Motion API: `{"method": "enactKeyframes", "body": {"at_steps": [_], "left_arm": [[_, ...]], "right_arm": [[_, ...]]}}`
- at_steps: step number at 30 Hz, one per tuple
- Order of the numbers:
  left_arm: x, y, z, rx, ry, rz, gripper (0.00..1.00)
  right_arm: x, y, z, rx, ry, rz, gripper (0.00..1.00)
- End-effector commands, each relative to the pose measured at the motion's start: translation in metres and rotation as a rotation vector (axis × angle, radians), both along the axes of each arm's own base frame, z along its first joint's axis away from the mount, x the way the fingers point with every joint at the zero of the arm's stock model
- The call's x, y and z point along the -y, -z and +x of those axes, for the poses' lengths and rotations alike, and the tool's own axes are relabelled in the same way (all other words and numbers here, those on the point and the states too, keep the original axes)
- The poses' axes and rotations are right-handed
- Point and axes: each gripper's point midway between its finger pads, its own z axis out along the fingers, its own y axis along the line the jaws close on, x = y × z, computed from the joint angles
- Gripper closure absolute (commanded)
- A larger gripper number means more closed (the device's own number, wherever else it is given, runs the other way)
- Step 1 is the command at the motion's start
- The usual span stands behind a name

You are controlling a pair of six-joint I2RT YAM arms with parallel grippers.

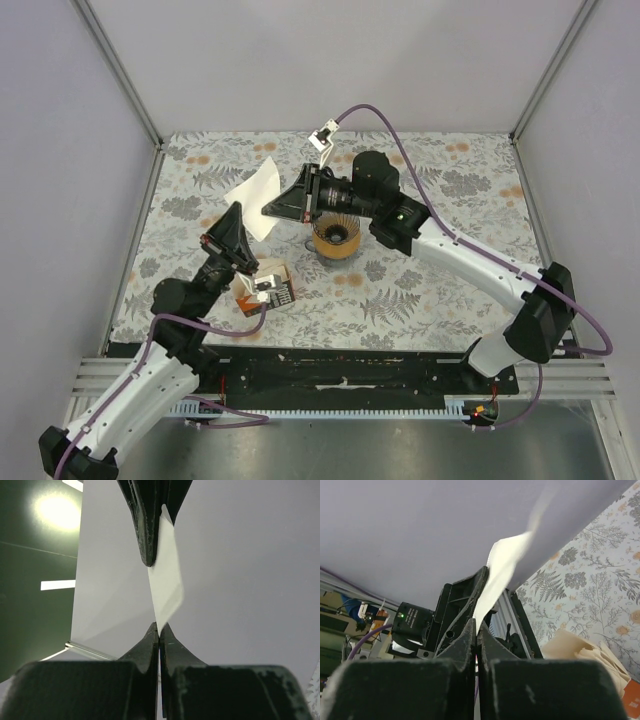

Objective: Place the coffee filter in the dripper
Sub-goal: Adjust the coffee filter.

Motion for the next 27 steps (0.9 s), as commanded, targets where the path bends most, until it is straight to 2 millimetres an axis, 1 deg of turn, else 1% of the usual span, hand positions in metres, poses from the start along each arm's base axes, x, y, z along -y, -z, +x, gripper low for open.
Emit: {"method": "enactKeyframes", "body": {"at_steps": [1, 3, 4, 5, 6, 7, 8, 11, 13, 15, 19, 21, 23, 25, 27], "left_arm": [[0.01, -0.005, -0.018, 0.028, 0.089, 0.021, 0.98], [0.019, 0.006, -0.026, -0.038, 0.17, 0.036, 0.96], [0.022, 0.01, -0.03, -0.081, 0.208, 0.031, 0.83], [0.026, 0.02, -0.033, -0.158, 0.244, 0.039, 0.6], [0.029, 0.024, -0.037, -0.23, 0.282, 0.04, 0.4], [0.033, 0.028, -0.041, -0.299, 0.318, 0.032, 0.27], [0.037, 0.042, -0.045, -0.408, 0.356, 0.026, 0.18], [0.047, 0.05, -0.055, -0.622, 0.446, -0.062, 0.14], [0.052, 0.049, -0.06, -0.725, 0.495, -0.15, 0.13], [0.057, 0.04, -0.068, -0.827, 0.557, -0.255, 0.12], [0.071, 0.023, -0.084, -1.062, 0.696, -0.501, 0.11], [0.079, 0.018, -0.093, -1.149, 0.761, -0.548, 0.11], [0.085, 0.011, -0.102, -1.209, 0.824, -0.573, 0.11], [0.089, 0.001, -0.104, -1.244, 0.868, -0.615, 0.12], [0.092, -0.008, -0.101, -1.282, 0.886, -0.675, 0.13]], "right_arm": [[0.01, -0.035, -0.001, 0.083, -0.012, 0.081, 1.0], [0.019, -0.036, 0.004, 0.123, 0.013, 0.069, 1.0], [0.024, -0.034, 0.007, 0.161, 0.033, 0.041, 1.0], [0.031, -0.033, 0.01, 0.205, 0.062, 0.012, 1.0], [0.038, -0.034, 0.012, 0.267, 0.086, -0.023, 1.0], [0.044, -0.034, 0.011, 0.329, 0.094, -0.052, 1.0], [0.05, -0.035, 0.011, 0.4, 0.099, -0.082, 1.0], [0.063, -0.03, -0.002, 0.561, 0.033, -0.178, 1.0], [0.073, -0.019, -0.015, 0.657, -0.051, -0.256, 1.0], [0.085, -0.013, -0.027, 0.721, -0.111, -0.313, 1.0], [0.105, -0.001, -0.061, 0.828, -0.262, -0.346, 1.0], [0.117, 0.006, -0.07, 0.867, -0.295, -0.381, 1.0], [0.125, 0.011, -0.074, 0.886, -0.307, -0.415, 1.0], [0.129, 0.011, -0.081, 0.899, -0.333, -0.431, 1.0], [0.131, 0.011, -0.091, 0.92, -0.378, -0.437, 1.0]]}}
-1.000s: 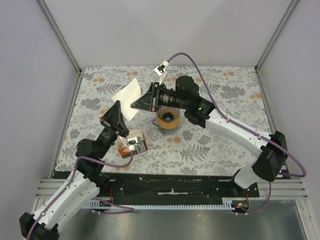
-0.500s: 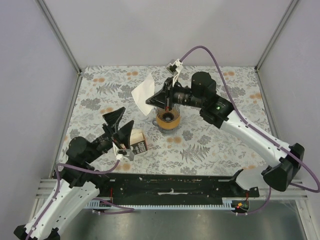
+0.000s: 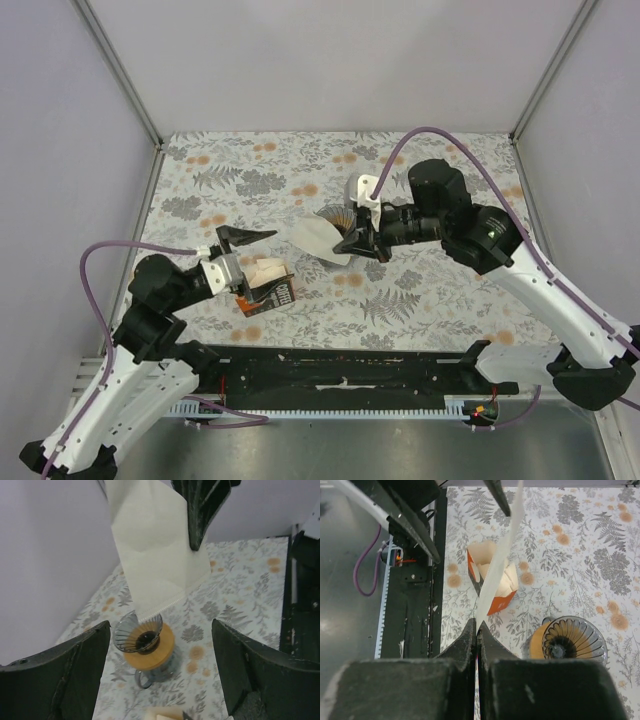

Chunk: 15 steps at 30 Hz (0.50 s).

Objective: Place the coffee filter in the dripper
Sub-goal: Adjust the coffee filter.

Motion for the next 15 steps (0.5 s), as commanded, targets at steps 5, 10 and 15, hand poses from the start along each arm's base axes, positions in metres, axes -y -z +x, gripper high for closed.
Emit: {"method": "enactKeyframes", "body": {"at_steps": [5, 10, 15], "left_arm": [[0.027, -0.044, -0.034, -0.279, 0.257, -0.175, 0.17], [0.034, -0.042, -0.03, -0.344, 0.281, -0.175, 0.21], [0.039, -0.045, -0.036, -0.344, 0.343, -0.178, 0.41]], "right_arm": [[0.009, 0.001, -0.042, 0.103, -0.187, -0.115, 1.0], [0.003, -0.008, -0.051, 0.155, -0.239, -0.107, 1.0], [-0.006, -0.016, -0.051, 0.176, -0.26, -0.084, 1.0]]}}
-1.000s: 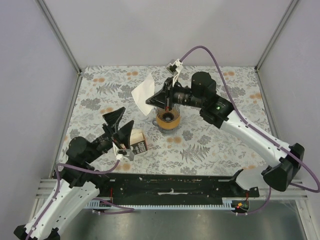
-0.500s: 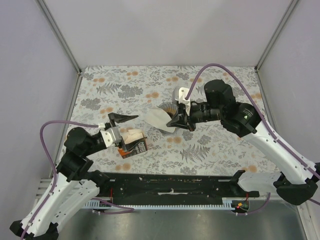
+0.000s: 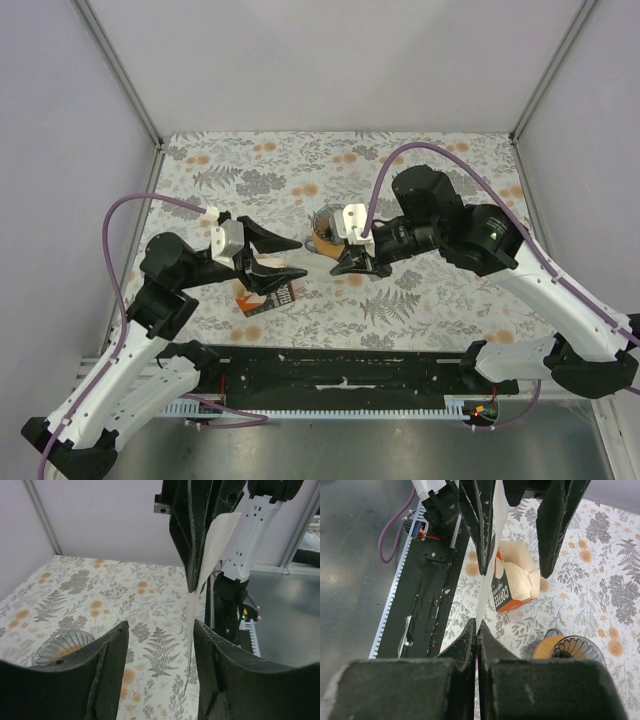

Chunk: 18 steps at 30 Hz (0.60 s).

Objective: Place the coffee filter in the dripper
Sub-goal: Adjust the coffee filter.

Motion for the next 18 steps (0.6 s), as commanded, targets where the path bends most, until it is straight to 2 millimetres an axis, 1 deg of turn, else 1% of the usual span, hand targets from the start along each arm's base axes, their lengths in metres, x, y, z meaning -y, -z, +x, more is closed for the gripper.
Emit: {"method": "enactKeyframes", "body": {"at_steps": [1, 4, 6, 8, 9, 10, 11, 12, 14, 15, 16, 17, 18], "left_arm": [[0.003, -0.025, -0.018, 0.021, 0.095, -0.057, 0.46], [0.006, -0.023, -0.023, 0.023, 0.124, -0.055, 0.61], [0.007, -0.022, -0.024, 0.028, 0.131, -0.055, 0.76], [0.006, -0.022, -0.024, 0.038, 0.132, -0.056, 0.86], [0.006, -0.021, -0.025, 0.041, 0.136, -0.056, 0.94], [0.005, -0.022, -0.027, 0.048, 0.136, -0.059, 0.98], [0.005, -0.021, -0.027, 0.049, 0.134, -0.059, 0.98], [0.004, -0.022, -0.028, 0.055, 0.131, -0.062, 0.98], [0.002, -0.024, -0.027, 0.058, 0.108, -0.071, 0.98], [0.001, -0.023, -0.026, 0.06, 0.102, -0.069, 0.98], [0.001, -0.024, -0.027, 0.067, 0.101, -0.069, 0.98], [0.001, -0.022, -0.027, 0.065, 0.104, -0.066, 0.98], [0.0, -0.023, -0.027, 0.071, 0.102, -0.067, 0.98]], "right_arm": [[-0.007, -0.02, -0.001, 0.048, -0.039, 0.05, 1.0], [-0.015, -0.024, 0.0, 0.046, -0.058, 0.074, 1.0], [-0.019, -0.024, 0.0, 0.038, -0.068, 0.076, 1.0], [-0.022, -0.023, 0.003, 0.032, -0.062, 0.071, 1.0], [-0.022, -0.023, 0.004, 0.031, -0.06, 0.071, 1.0], [-0.024, -0.024, 0.005, 0.031, -0.058, 0.071, 1.0], [-0.024, -0.024, 0.006, 0.029, -0.049, 0.07, 1.0], [-0.022, -0.026, 0.009, 0.03, -0.025, 0.07, 0.94], [-0.016, -0.027, 0.016, 0.045, 0.039, 0.062, 0.7], [-0.012, -0.027, 0.018, 0.056, 0.056, 0.061, 0.56], [-0.007, -0.022, 0.019, 0.06, 0.068, 0.056, 0.47], [-0.003, -0.02, 0.02, 0.064, 0.081, 0.058, 0.41], [0.002, -0.017, 0.021, 0.063, 0.099, 0.053, 0.39]]}}
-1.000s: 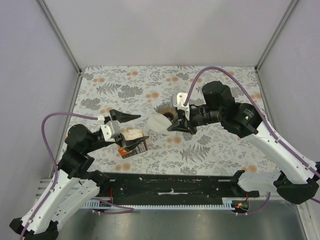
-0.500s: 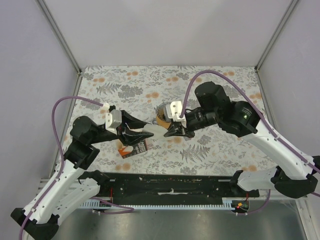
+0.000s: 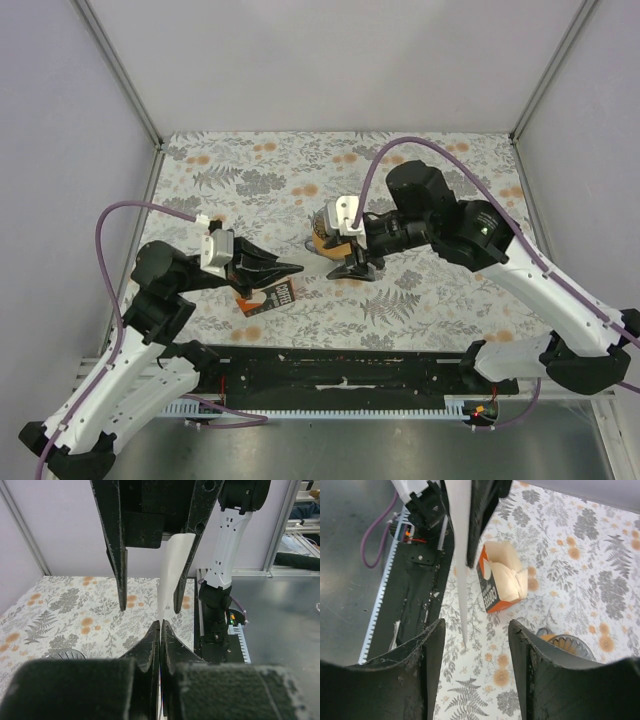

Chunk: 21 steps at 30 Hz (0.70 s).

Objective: Place the coffee filter in the dripper
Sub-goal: Adjust the coffee filter.

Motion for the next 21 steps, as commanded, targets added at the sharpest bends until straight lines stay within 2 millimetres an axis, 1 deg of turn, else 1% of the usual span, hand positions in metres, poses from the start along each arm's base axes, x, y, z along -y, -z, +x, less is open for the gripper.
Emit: {"method": "enactKeyframes", "body": {"at_steps": [1, 4, 6, 9, 11, 14, 16, 17, 19, 21], "left_arm": [[-0.003, -0.008, -0.006, 0.034, 0.004, -0.024, 0.98], [-0.003, -0.006, -0.006, 0.048, 0.008, -0.019, 0.98], [-0.002, -0.005, -0.006, 0.05, 0.009, -0.018, 0.98], [-0.002, -0.005, -0.006, 0.051, 0.011, -0.02, 0.98], [-0.002, -0.006, -0.007, 0.051, 0.014, -0.022, 0.98], [-0.003, -0.007, -0.006, 0.046, 0.006, -0.026, 0.98], [-0.003, -0.007, -0.006, 0.046, 0.003, -0.024, 0.98], [-0.003, -0.007, -0.006, 0.046, 0.004, -0.024, 0.98], [-0.003, -0.007, -0.006, 0.051, 0.003, -0.023, 0.98], [-0.003, -0.006, -0.006, 0.051, 0.003, -0.022, 0.98]], "right_arm": [[0.021, -0.012, 0.006, 0.048, 0.092, 0.041, 0.39], [0.031, -0.007, 0.003, 0.029, 0.114, 0.034, 0.43], [0.034, -0.005, 0.003, 0.02, 0.126, 0.035, 0.45], [0.031, -0.007, 0.007, 0.005, 0.14, 0.04, 0.5], [0.026, -0.01, 0.006, -0.008, 0.125, 0.044, 0.53], [0.022, -0.01, 0.0, -0.027, 0.08, 0.046, 0.51], [0.021, -0.008, 0.001, -0.037, 0.075, 0.04, 0.5], [0.02, -0.009, 0.001, -0.039, 0.076, 0.041, 0.52], [0.018, -0.013, 0.004, -0.044, 0.086, 0.044, 0.62], [0.017, -0.014, 0.006, -0.044, 0.098, 0.044, 0.69]]}}
